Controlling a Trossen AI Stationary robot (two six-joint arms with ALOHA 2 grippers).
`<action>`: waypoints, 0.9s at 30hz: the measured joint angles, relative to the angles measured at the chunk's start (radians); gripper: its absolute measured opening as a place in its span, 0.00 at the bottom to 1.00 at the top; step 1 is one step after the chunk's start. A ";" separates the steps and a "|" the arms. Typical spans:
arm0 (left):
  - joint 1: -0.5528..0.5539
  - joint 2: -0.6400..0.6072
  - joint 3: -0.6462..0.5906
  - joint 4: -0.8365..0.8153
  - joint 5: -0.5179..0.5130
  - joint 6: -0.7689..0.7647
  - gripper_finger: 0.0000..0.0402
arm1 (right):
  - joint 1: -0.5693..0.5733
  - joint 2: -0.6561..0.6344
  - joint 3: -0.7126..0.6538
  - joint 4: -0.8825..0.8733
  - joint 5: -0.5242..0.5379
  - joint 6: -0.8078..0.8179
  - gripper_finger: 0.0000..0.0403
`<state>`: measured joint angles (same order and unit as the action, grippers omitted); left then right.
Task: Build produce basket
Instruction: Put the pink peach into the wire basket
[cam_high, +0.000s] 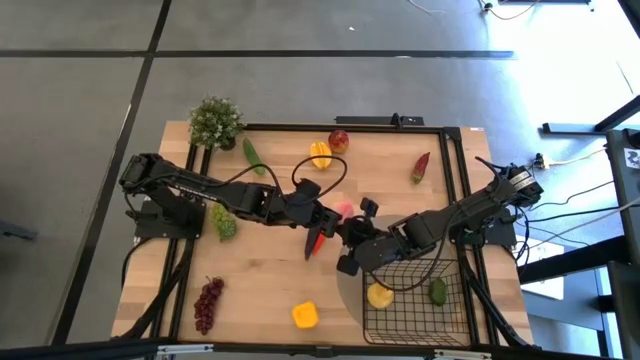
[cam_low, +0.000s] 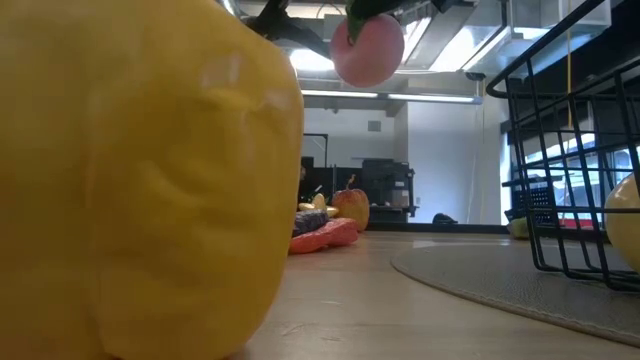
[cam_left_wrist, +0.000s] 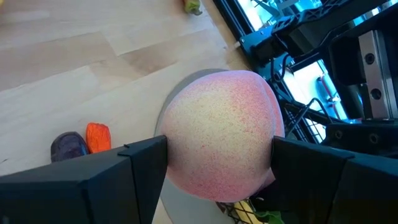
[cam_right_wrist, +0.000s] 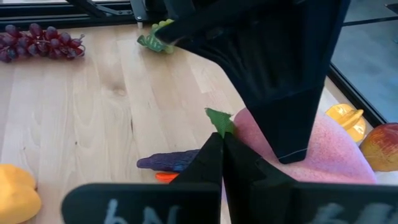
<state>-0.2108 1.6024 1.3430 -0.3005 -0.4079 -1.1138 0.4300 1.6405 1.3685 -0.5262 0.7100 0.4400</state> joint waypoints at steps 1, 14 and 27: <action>0.000 0.000 0.000 -0.002 0.001 0.009 0.59 | -0.001 0.000 0.000 0.000 0.000 0.000 0.00; -0.006 -0.001 0.001 -0.019 0.010 0.024 0.59 | -0.002 0.000 -0.001 0.007 -0.001 -0.008 0.00; -0.008 -0.001 0.001 -0.021 0.026 0.061 0.59 | -0.003 0.000 -0.001 0.011 -0.016 -0.026 0.00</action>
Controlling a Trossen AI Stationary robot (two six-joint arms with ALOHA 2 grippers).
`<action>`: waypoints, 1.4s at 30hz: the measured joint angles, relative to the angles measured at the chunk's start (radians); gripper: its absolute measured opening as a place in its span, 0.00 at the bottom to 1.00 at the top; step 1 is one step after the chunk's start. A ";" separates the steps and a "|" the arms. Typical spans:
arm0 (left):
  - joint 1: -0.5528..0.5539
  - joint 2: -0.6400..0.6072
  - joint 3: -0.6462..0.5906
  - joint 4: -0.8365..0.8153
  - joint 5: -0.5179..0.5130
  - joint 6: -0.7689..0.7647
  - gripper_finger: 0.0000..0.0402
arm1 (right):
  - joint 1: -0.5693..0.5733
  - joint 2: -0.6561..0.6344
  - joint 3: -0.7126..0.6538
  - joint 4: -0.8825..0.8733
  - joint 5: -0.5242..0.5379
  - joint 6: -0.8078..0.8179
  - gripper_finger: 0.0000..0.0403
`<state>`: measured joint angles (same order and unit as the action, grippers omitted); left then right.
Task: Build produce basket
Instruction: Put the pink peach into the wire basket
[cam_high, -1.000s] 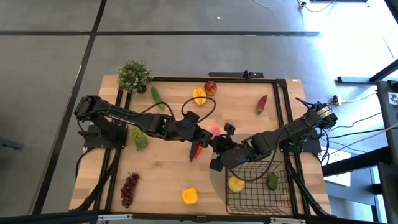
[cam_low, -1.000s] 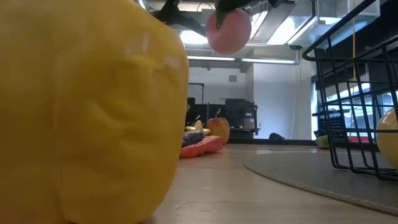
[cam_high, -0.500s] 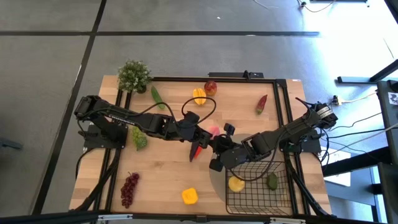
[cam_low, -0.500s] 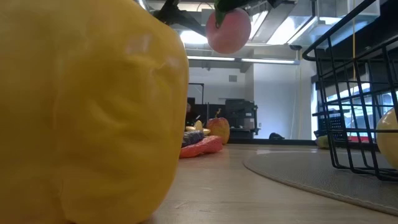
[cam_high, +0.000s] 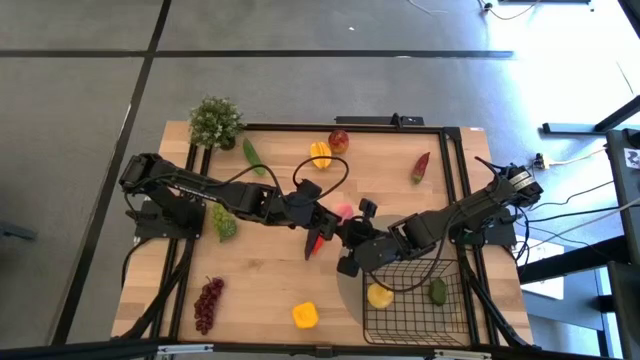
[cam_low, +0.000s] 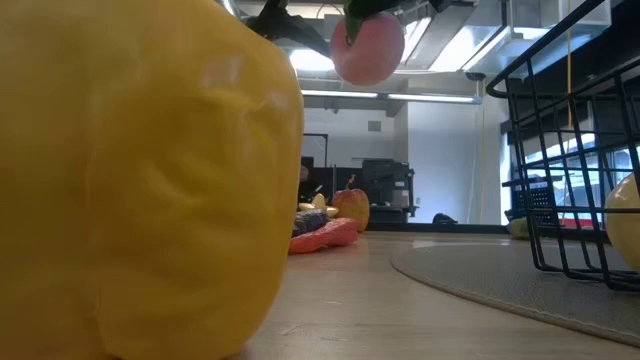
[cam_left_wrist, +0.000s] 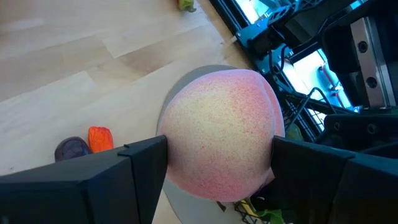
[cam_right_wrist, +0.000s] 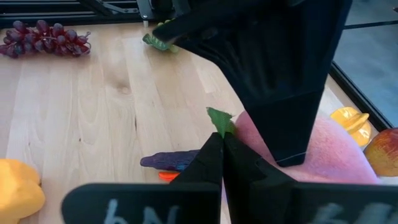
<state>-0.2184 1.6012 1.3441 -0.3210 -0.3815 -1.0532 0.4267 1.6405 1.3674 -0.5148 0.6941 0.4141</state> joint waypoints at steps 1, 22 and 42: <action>0.000 0.000 0.000 0.000 0.002 0.012 0.60 | 0.000 0.000 0.000 0.000 0.000 0.000 0.00; 0.000 0.000 0.000 -0.004 0.030 0.141 0.69 | 0.000 0.000 0.000 -0.004 0.000 -0.002 0.00; -0.002 0.000 0.000 0.000 -0.078 0.143 0.69 | -0.003 0.000 0.000 -0.002 -0.007 -0.053 0.00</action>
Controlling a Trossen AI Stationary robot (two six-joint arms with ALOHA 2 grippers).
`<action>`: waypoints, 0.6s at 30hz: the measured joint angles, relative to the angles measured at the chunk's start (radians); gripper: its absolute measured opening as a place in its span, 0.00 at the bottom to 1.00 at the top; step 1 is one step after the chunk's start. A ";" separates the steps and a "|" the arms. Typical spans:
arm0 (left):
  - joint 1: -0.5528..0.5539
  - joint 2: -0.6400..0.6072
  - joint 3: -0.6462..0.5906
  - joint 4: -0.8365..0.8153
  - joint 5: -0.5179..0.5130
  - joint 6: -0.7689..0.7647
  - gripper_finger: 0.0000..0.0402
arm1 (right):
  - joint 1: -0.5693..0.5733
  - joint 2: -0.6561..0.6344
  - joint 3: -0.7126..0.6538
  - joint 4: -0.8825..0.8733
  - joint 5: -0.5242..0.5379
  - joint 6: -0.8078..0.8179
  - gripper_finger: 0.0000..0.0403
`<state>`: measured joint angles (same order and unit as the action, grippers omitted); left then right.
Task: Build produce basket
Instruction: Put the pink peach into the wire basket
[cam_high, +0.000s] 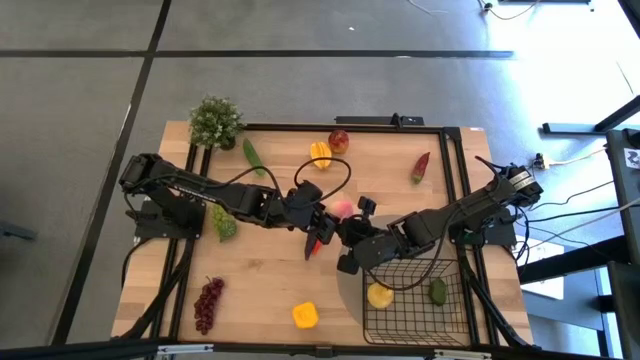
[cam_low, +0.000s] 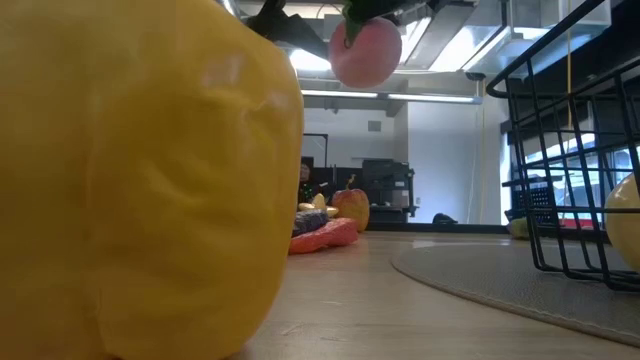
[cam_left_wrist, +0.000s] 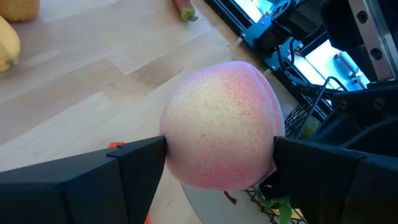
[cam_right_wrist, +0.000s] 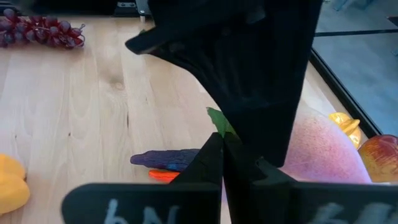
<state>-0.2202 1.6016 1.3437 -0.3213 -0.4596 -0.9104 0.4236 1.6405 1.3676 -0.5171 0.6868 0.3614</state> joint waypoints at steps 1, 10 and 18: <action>0.000 0.000 0.000 0.000 -0.001 0.000 0.69 | 0.000 0.000 0.000 0.000 0.000 0.000 0.00; 0.003 0.001 -0.001 0.017 -0.059 0.032 0.68 | 0.000 0.000 0.000 0.002 -0.003 0.002 0.00; 0.005 0.002 -0.001 0.123 -0.084 0.112 0.68 | 0.001 -0.001 0.001 -0.003 -0.034 0.020 0.00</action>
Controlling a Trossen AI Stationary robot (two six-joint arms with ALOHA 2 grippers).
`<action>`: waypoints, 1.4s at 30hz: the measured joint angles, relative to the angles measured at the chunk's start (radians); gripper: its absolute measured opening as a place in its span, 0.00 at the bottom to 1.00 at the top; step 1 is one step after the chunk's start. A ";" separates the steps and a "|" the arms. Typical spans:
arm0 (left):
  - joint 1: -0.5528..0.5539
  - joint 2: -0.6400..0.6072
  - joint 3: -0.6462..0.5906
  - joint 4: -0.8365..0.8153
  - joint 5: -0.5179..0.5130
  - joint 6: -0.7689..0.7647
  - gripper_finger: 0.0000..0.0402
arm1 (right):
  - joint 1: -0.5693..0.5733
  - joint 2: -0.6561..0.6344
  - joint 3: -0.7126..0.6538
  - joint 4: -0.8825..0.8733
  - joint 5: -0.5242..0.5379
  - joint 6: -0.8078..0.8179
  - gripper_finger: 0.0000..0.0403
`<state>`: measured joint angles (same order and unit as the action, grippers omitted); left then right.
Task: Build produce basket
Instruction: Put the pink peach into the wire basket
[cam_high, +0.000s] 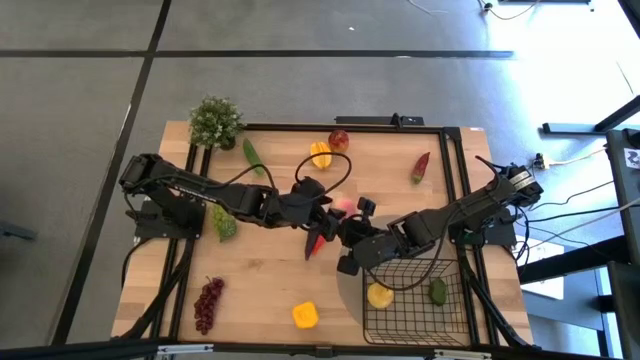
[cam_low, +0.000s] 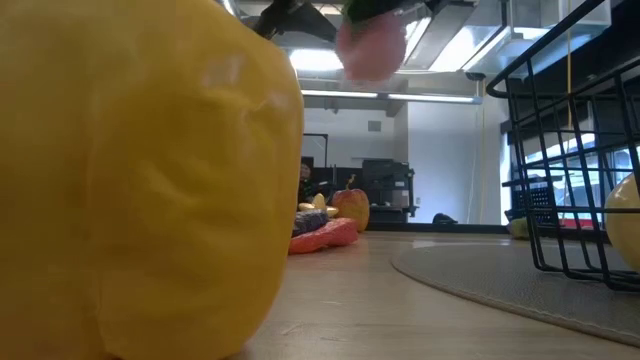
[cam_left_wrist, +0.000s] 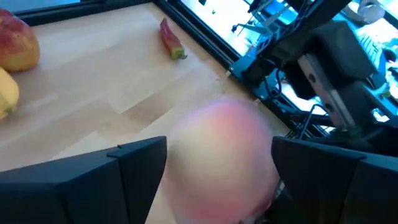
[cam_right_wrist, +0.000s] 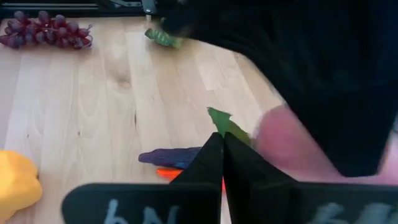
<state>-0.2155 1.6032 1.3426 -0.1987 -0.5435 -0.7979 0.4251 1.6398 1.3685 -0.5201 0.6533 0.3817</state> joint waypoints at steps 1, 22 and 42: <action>0.000 0.000 0.000 -0.001 0.000 0.000 0.68 | 0.000 0.000 0.000 0.000 0.000 -0.001 0.00; 0.001 0.000 0.000 -0.012 -0.019 0.024 0.68 | 0.000 -0.001 0.009 -0.063 -0.003 -0.015 0.00; -0.006 -0.131 -0.001 -0.165 -0.053 0.053 0.68 | 0.099 -0.003 0.324 -0.604 0.044 0.268 0.00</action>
<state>-0.2219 1.4722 1.3413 -0.3638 -0.5966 -0.7448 0.5240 1.6363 1.6928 -1.1238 0.6975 0.6494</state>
